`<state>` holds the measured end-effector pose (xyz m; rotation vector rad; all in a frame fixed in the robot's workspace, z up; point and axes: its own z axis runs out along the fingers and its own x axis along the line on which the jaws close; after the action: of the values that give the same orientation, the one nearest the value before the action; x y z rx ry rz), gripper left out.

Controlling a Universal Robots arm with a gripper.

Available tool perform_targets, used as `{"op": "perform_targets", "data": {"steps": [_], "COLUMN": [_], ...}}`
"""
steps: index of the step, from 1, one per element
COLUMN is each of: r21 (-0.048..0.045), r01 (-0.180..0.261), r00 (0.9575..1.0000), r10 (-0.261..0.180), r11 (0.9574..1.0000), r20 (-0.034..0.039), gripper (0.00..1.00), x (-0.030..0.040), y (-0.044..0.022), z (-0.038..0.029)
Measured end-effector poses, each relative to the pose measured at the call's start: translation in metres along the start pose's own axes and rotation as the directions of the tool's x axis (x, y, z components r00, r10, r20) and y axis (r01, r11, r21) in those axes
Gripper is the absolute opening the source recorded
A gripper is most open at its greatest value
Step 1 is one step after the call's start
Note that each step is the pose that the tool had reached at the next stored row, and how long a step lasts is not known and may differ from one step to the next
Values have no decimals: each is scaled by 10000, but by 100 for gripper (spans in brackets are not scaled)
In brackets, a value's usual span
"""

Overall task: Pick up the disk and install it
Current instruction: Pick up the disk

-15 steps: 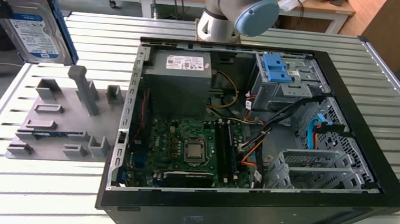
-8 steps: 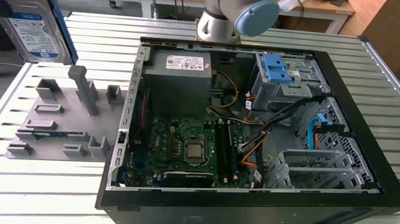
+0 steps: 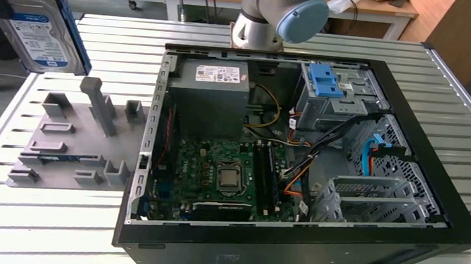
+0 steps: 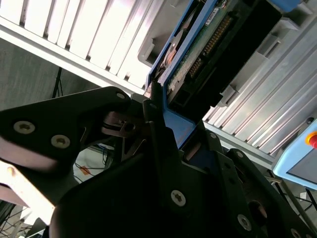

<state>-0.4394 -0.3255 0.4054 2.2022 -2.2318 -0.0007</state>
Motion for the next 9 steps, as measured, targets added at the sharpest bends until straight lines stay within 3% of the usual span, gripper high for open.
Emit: {"op": "perform_targets", "data": {"steps": [9], "r21": [-1], "r01": [0], "r00": [10000], "r10": [0], "r11": [10000], "r20": [0], "gripper": [36], "x": [0], "y": [0], "z": [-24]}}
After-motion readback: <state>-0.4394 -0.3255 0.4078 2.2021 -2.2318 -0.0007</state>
